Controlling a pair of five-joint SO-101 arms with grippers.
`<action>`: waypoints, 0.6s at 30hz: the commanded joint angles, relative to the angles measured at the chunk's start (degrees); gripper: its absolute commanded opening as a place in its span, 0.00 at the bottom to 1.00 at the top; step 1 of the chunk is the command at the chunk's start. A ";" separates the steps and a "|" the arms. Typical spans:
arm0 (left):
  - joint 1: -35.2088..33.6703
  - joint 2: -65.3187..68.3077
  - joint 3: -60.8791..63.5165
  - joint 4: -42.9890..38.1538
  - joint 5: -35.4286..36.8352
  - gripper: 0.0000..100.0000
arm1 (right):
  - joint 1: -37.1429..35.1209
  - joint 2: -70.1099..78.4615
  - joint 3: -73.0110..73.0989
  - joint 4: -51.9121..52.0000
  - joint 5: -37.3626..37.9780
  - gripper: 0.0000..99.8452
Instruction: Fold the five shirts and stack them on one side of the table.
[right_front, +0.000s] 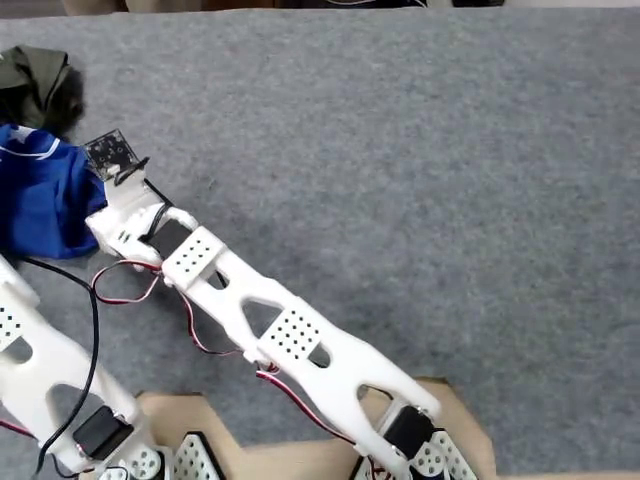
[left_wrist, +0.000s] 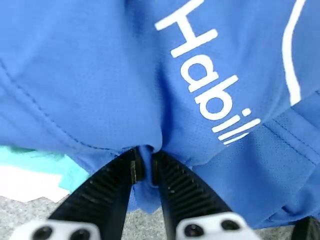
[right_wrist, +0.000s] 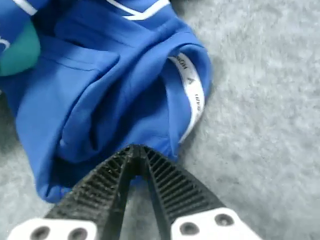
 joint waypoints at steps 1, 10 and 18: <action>1.05 -0.92 -3.25 0.62 0.00 0.02 | -0.22 -1.19 -6.99 4.40 -0.18 0.01; 1.32 -0.92 -18.55 0.62 0.09 0.09 | -2.51 -1.27 -8.84 6.07 -0.44 0.01; 8.00 -5.05 -21.27 0.62 0.26 0.07 | 6.64 -1.80 -14.46 13.80 -2.29 0.01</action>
